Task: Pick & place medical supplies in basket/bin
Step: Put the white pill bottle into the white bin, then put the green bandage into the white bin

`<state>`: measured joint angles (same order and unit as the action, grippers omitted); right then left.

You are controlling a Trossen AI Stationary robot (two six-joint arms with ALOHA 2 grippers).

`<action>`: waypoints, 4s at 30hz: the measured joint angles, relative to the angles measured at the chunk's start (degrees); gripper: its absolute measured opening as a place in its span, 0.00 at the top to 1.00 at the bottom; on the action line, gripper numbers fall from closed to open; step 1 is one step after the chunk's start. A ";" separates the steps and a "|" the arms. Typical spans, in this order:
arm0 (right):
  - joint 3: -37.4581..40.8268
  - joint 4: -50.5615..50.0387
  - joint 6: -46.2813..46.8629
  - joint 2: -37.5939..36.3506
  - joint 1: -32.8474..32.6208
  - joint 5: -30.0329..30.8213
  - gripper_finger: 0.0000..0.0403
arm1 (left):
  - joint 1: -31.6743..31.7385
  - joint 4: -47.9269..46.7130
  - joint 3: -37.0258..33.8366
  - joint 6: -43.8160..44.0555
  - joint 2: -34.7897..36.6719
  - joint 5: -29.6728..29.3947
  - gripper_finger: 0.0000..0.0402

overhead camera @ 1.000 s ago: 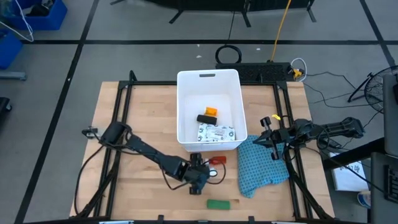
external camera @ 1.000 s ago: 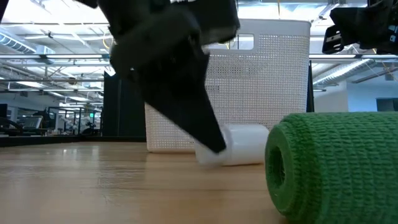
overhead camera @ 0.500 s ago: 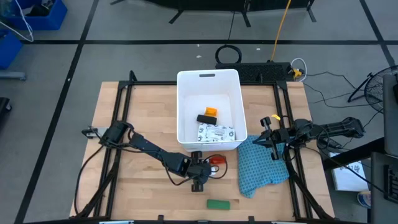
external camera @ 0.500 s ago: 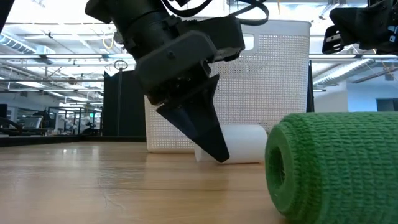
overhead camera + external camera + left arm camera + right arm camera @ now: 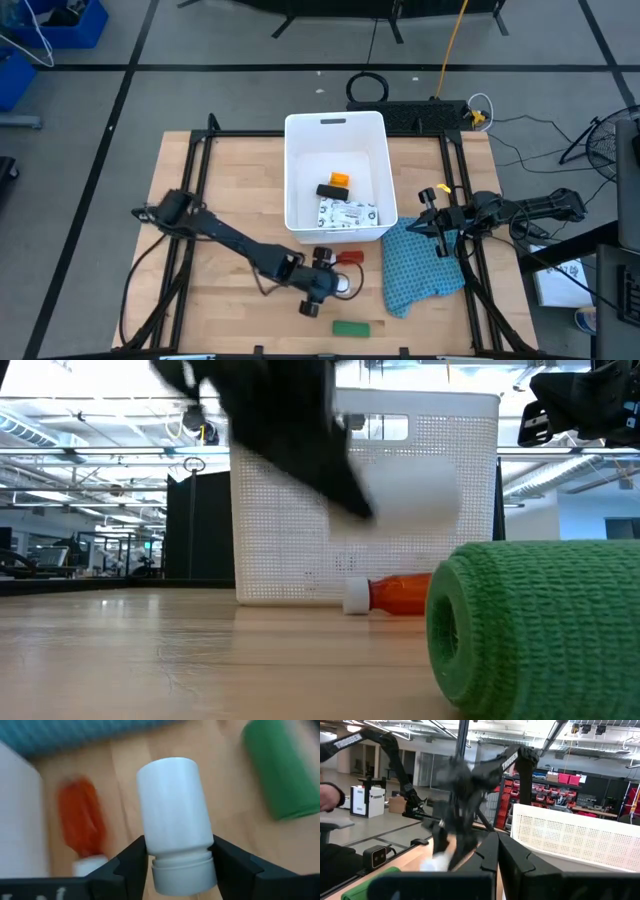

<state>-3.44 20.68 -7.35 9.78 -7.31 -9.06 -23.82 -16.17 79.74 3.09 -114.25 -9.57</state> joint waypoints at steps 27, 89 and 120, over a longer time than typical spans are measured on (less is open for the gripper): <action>0.00 -0.83 -1.12 0.26 0.00 -0.15 1.00 | 4.75 35.48 -59.65 -11.38 75.98 -11.44 0.55; 0.00 -3.01 -5.14 0.26 0.15 0.00 1.00 | 37.27 -3.24 8.93 -0.01 -5.03 21.38 0.33; 0.00 -2.12 -2.85 0.24 0.15 -0.07 1.00 | 13.50 0.63 -36.79 -4.25 64.83 -7.80 0.97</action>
<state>-3.44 18.56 -10.21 10.02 -7.16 -9.13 -10.31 -15.54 42.95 -1.16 -49.42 -17.38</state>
